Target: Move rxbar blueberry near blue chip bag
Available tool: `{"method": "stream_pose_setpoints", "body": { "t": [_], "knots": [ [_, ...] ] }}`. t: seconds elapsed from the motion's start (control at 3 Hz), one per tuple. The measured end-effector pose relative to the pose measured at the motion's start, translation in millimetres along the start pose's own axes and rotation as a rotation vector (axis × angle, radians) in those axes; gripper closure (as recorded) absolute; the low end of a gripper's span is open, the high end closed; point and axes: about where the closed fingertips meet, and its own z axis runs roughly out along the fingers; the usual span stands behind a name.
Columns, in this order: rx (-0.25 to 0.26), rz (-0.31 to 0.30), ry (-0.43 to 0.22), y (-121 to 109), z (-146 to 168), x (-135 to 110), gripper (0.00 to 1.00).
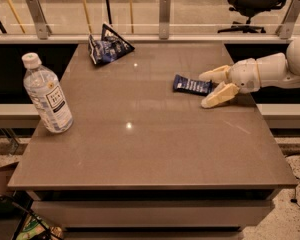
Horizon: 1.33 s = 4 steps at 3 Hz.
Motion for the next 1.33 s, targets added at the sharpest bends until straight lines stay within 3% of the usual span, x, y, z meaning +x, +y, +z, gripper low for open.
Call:
{"method": "stream_pose_setpoints", "body": {
  "t": [0.33, 0.67, 1.33],
  "knots": [
    [0.0, 0.0, 0.0, -0.1, -0.3, -0.8, 0.87],
    [-0.001, 0.0, 0.0, -0.2, -0.7, -2.3, 1.0],
    [-0.001, 0.0, 0.0, -0.1, -0.6, -2.3, 1.0]
  ]
}}
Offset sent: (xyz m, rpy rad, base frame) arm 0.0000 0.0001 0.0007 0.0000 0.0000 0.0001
